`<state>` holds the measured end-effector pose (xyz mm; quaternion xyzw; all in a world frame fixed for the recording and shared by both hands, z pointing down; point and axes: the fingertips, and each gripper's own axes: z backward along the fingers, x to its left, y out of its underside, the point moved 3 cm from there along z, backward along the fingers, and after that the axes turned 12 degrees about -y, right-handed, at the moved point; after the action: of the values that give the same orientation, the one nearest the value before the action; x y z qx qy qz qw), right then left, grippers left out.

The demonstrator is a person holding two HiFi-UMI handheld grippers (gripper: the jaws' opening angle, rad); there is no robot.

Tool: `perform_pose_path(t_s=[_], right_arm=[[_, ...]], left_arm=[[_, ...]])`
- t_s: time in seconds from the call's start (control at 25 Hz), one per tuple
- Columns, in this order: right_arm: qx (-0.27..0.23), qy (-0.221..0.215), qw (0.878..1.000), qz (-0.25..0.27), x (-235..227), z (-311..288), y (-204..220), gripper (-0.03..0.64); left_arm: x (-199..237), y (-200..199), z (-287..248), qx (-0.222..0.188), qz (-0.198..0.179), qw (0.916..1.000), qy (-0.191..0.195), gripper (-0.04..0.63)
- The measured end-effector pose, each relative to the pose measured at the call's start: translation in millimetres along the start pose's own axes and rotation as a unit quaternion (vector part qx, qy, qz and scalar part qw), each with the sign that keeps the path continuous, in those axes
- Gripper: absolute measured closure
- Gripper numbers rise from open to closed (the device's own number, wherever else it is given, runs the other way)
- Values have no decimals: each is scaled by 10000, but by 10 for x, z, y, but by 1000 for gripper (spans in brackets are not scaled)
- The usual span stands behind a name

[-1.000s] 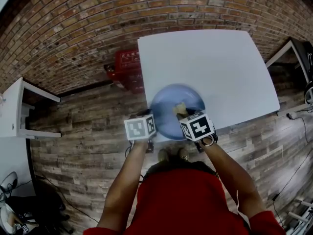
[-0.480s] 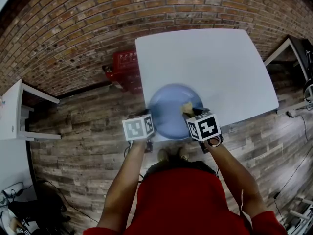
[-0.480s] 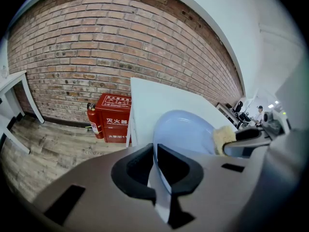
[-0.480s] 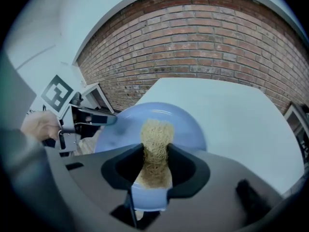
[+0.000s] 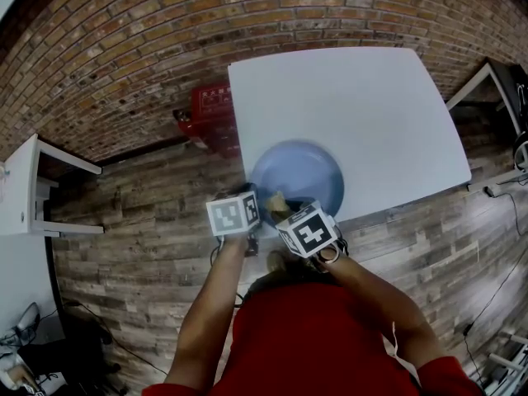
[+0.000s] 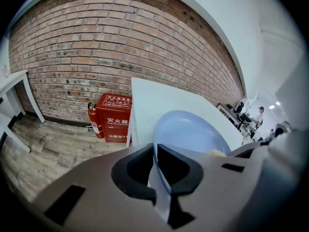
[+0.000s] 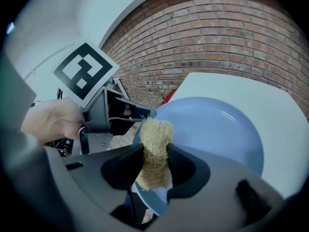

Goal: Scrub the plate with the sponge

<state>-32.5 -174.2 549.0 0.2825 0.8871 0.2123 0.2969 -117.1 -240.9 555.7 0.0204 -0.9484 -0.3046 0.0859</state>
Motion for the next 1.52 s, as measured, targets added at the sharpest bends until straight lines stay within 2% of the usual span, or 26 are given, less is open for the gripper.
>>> perform_pose_path(t_s=[0.24, 0.68, 1.04, 1.12, 1.2, 1.32, 1.44, 1.52], right_arm=[[44, 82, 9999, -86, -181, 148, 104, 463], [99, 642, 9971, -406, -729, 665, 396, 463], [-420, 398, 9969, -531, -677, 784, 261, 463], [-531, 345, 9968, -497, -651, 806, 193, 463], [-666, 302, 9963, -443, -616, 840, 110, 463], [-957, 241, 9945, -350, -565, 931, -55, 463], [-1415, 185, 9897, -135, -500, 1080, -308, 463], [-1819, 126, 9832, 93, -428, 1207, -504, 463]], left_arm=[[2, 9, -12, -10, -14, 10000, -17, 558], [9, -4, -16, -43, -74, 9999, -76, 558], [-26, 1, 50, -265, -193, 9994, -94, 555], [-19, -20, 96, -397, -174, 9990, -76, 545], [0, -66, 185, -582, -207, 9980, -110, 479], [24, -205, 394, -984, -328, 9943, -246, 471], [-11, -443, 675, -1622, -441, 9854, -280, 471], [-96, -636, 907, -2193, -489, 9743, -149, 474]])
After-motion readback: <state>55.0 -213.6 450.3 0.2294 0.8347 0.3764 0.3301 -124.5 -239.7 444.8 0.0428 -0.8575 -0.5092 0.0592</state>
